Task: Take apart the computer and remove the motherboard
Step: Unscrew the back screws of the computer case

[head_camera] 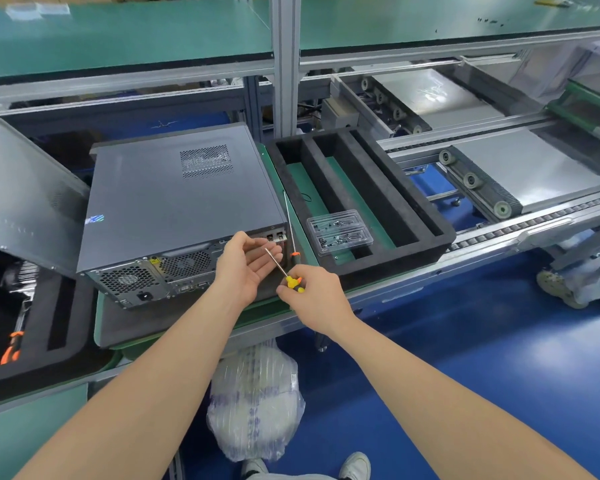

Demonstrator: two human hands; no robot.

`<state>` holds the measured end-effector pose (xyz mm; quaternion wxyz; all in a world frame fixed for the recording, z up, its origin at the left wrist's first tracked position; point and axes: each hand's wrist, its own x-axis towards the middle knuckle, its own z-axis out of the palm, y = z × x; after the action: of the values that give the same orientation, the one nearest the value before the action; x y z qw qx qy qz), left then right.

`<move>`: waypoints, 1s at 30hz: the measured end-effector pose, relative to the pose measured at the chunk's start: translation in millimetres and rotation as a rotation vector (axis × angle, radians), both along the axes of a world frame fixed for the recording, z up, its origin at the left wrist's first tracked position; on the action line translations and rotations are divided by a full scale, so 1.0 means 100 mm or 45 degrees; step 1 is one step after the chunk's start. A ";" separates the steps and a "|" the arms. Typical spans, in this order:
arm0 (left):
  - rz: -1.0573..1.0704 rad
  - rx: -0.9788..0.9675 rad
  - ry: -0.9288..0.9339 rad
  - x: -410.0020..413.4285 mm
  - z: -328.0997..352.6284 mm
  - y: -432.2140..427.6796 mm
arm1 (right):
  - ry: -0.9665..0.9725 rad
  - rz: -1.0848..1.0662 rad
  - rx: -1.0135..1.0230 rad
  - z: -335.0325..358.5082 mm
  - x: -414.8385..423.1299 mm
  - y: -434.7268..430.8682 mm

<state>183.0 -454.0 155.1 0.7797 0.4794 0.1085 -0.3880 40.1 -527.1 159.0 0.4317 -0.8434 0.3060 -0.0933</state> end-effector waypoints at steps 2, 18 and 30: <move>0.065 -0.009 0.016 0.00 -0.01 0.09 | -0.011 0.029 0.021 0.02 -0.02 0.01; 0.243 -0.316 0.288 0.05 -0.12 1.05 | 0.045 0.228 0.491 0.13 0.36 0.68; -0.166 -0.184 0.012 0.67 -0.11 1.79 | 0.074 -0.084 1.006 0.06 1.05 1.66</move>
<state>250.2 -275.0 144.0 0.7848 0.4263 0.0524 -0.4468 145.0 -361.2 164.7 0.7109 -0.6043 0.3573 0.0417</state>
